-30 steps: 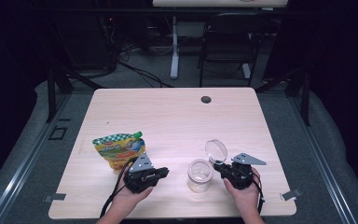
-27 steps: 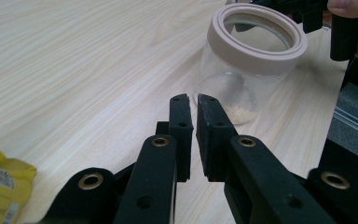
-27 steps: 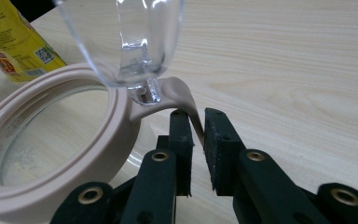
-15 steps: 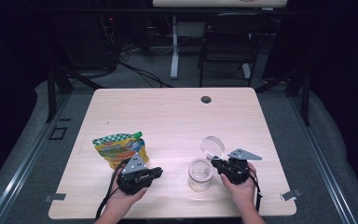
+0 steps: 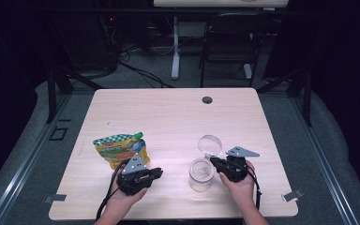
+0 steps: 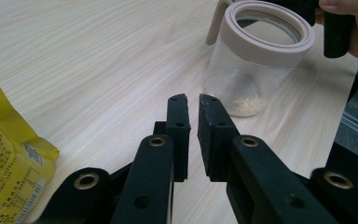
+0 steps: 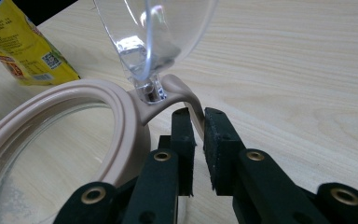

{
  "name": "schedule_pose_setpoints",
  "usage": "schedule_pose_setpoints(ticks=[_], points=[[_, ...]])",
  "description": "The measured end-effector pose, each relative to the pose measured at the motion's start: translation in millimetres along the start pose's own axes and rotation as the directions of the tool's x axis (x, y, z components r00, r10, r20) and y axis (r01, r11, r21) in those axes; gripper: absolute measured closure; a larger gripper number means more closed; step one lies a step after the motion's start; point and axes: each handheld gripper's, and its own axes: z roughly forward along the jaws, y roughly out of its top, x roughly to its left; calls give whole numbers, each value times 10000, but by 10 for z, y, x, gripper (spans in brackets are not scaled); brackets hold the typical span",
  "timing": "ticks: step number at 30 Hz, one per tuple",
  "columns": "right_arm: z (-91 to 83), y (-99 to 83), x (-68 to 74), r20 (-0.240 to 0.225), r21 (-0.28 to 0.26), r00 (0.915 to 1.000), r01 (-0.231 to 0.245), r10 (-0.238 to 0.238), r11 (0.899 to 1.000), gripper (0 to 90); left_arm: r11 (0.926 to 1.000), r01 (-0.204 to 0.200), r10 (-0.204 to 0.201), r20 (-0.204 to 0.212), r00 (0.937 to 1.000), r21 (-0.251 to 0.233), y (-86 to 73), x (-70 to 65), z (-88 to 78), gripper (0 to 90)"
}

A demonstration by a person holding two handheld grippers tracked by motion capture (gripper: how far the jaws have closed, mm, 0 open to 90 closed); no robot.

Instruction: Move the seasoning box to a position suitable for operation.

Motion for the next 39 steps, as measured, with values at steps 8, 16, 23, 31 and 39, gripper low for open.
schedule_pose_setpoints(ticks=[8,16,23,31,39], points=[[-59,-6,35,165,149,9991,390,-393,9991,780,10000,78,-77,-131,9999,36,-4,27,-9,819],[-242,-19,29,613,370,9970,451,-473,9983,728,9996,289,-289,-121,9995,-58,3,63,-46,735],[-390,-69,17,1104,321,9927,453,-486,9985,683,9996,275,-275,-25,9996,-48,-11,110,-183,678],[-512,-90,25,1356,245,9896,449,-478,9987,605,9990,435,-439,-353,9984,-143,-90,215,-408,593],[-500,-102,65,1188,436,9908,600,-648,9973,579,9982,485,-499,-415,9979,-342,-244,321,-637,538]])
